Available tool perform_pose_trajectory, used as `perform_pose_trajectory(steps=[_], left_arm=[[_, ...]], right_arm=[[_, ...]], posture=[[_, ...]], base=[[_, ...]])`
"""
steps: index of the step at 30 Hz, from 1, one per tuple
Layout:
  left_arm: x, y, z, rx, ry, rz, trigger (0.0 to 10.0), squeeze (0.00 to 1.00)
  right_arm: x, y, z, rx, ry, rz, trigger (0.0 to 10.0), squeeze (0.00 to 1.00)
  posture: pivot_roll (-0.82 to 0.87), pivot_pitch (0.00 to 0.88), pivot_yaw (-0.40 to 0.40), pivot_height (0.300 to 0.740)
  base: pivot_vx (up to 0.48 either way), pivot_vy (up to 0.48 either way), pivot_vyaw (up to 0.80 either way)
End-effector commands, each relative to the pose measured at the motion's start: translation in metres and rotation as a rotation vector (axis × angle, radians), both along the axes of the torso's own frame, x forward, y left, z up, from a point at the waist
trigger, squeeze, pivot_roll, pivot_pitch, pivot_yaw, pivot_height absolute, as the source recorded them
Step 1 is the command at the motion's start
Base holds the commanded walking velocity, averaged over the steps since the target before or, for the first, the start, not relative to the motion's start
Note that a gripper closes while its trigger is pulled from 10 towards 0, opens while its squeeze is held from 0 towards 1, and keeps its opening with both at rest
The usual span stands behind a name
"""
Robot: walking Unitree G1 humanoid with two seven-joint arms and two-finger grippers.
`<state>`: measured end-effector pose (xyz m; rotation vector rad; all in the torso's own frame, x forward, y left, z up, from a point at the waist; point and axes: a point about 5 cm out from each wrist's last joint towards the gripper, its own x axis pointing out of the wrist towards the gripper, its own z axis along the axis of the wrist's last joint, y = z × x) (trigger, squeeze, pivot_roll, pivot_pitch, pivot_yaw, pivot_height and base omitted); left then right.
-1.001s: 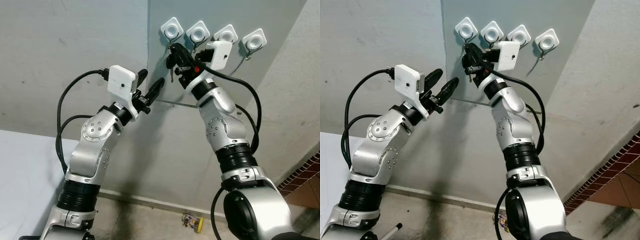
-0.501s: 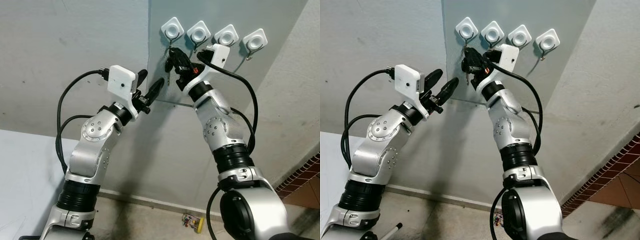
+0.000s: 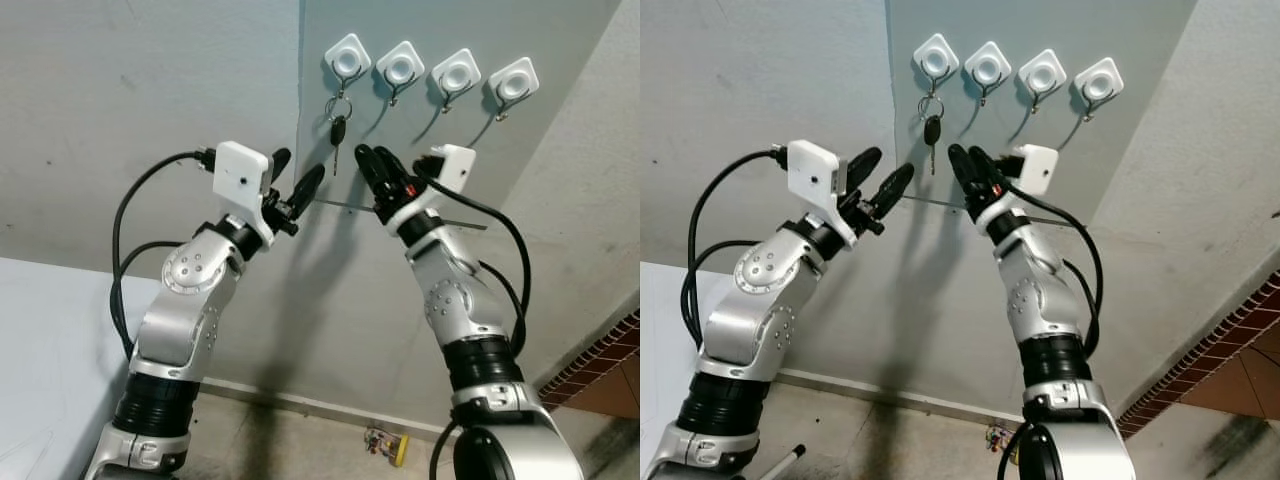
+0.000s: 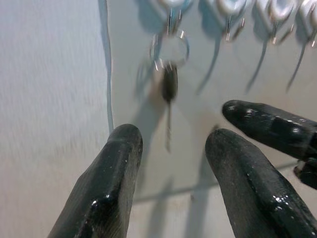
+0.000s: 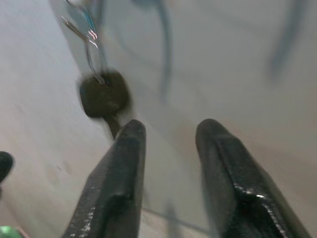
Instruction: Hang keys on a hook
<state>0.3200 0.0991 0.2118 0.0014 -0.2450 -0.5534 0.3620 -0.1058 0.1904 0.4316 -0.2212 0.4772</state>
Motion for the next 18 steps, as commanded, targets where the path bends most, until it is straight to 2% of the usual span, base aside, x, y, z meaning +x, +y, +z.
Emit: perform_pose_trajectory(steps=[1, 3, 4, 5, 9, 11, 13, 14, 17, 18], left_arm=[[-0.001, -0.004, -0.002, 0.015, 0.000, -0.003, 10.0, 0.00], [-0.003, -0.005, -0.014, 0.039, 0.021, -0.001, 10.0, 0.00], [-0.004, -0.006, -0.020, 0.045, 0.041, -0.002, 10.0, 0.00], [-0.005, -0.006, -0.028, 0.056, 0.059, 0.000, 10.0, 0.00], [-0.007, -0.005, -0.057, 0.076, 0.134, 0.028, 10.0, 0.00], [-0.008, -0.001, -0.072, 0.139, 0.113, 0.098, 10.0, 0.00], [-0.009, 0.000, -0.074, 0.146, 0.105, 0.111, 10.0, 0.00], [-0.008, 0.002, -0.084, 0.144, 0.129, 0.157, 10.0, 0.00], [-0.008, 0.006, -0.103, 0.159, 0.170, 0.189, 10.0, 0.00], [-0.008, 0.006, -0.103, 0.159, 0.170, 0.189, 10.0, 0.00]], right_arm=[[-0.001, -0.003, 0.001, -0.027, -0.009, -0.023, 10.0, 1.00], [-0.006, -0.009, -0.006, -0.066, -0.028, -0.055, 10.0, 0.98], [-0.008, -0.011, -0.010, -0.088, -0.030, -0.068, 10.0, 0.34], [-0.011, -0.014, -0.018, -0.117, -0.016, -0.089, 10.0, 0.00], [-0.021, -0.021, -0.044, -0.177, 0.047, -0.106, 10.0, 0.00], [-0.029, -0.024, -0.060, -0.190, 0.086, -0.116, 10.0, 0.00], [-0.030, -0.024, -0.063, -0.191, 0.094, -0.119, 10.0, 0.00], [-0.035, -0.027, -0.073, -0.202, 0.114, -0.137, 10.0, 0.00], [-0.043, -0.031, -0.091, -0.239, 0.161, -0.168, 10.0, 0.00], [-0.043, -0.031, -0.091, -0.239, 0.161, -0.168, 10.0, 0.00]], posture=[[-0.05, 0.000, -0.047, 0.740], [-0.06, 0.000, -0.045, 0.740], [-0.06, 0.000, -0.043, 0.740], [-0.06, 0.000, -0.041, 0.740], [-0.07, 0.000, -0.036, 0.740], [-0.08, 0.000, -0.030, 0.740], [-0.08, 0.000, -0.030, 0.740], [-0.08, 0.000, -0.028, 0.740], [-0.09, 0.000, -0.022, 0.740], [-0.09, 0.000, -0.022, 0.740]], base=[[0.000, 0.000, 0.00], [0.000, 0.000, 0.00], [0.000, 0.000, 0.00], [0.000, 0.000, 0.00], [0.000, 0.000, 0.00], [0.000, 0.000, 0.00], [0.000, 0.000, 0.00], [0.000, 0.000, 0.00], [0.000, 0.000, 0.00], [0.000, 0.000, 0.00]])
